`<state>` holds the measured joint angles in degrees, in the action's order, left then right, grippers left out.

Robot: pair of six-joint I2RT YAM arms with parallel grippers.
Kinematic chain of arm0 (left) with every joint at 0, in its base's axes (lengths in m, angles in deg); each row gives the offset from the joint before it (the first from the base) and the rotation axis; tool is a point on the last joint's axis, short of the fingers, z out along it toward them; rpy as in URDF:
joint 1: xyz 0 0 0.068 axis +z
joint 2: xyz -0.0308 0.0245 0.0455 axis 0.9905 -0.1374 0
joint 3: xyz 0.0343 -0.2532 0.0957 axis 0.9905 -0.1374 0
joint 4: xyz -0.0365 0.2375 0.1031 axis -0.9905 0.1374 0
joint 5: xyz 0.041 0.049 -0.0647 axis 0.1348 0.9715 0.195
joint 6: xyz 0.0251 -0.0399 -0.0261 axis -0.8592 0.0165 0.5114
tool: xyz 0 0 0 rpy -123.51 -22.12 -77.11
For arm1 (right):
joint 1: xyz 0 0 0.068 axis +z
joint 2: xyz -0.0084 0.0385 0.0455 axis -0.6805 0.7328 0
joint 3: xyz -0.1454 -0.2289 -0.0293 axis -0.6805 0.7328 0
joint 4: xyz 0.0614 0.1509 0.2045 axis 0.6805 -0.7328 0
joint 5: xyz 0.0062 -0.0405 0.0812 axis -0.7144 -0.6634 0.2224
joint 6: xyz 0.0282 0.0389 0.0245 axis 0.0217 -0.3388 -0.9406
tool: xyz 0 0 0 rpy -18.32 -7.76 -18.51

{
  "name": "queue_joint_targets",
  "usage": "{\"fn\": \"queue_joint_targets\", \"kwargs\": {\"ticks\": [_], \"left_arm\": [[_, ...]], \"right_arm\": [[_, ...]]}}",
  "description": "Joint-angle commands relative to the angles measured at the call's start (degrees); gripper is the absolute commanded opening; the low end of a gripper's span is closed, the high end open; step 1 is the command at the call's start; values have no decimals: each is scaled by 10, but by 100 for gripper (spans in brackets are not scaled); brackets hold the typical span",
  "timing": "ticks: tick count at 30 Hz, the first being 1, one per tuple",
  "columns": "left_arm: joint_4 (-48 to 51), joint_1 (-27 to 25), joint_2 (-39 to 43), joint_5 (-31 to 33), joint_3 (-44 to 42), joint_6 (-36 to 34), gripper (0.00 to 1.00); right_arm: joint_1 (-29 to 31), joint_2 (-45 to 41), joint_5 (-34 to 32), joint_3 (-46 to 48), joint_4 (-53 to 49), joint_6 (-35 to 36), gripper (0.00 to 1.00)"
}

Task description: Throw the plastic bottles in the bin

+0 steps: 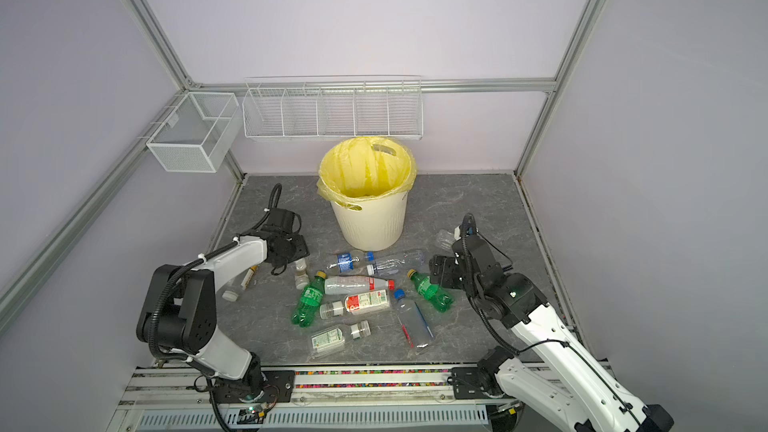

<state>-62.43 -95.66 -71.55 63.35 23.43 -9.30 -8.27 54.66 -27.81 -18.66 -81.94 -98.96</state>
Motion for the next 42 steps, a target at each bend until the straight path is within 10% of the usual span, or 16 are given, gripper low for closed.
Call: {"fn": "queue_joint_targets", "kwargs": {"ticks": [1, 42], "left_arm": [[-6, -1, -7, 10, -8, -4, 63], [57, 2, 189, -8, 34, 32, 55]], "right_arm": [[1, -3, 5, 11, 5, -13, 88], [1, -1, 13, 57, -6, -29, 88]]}}
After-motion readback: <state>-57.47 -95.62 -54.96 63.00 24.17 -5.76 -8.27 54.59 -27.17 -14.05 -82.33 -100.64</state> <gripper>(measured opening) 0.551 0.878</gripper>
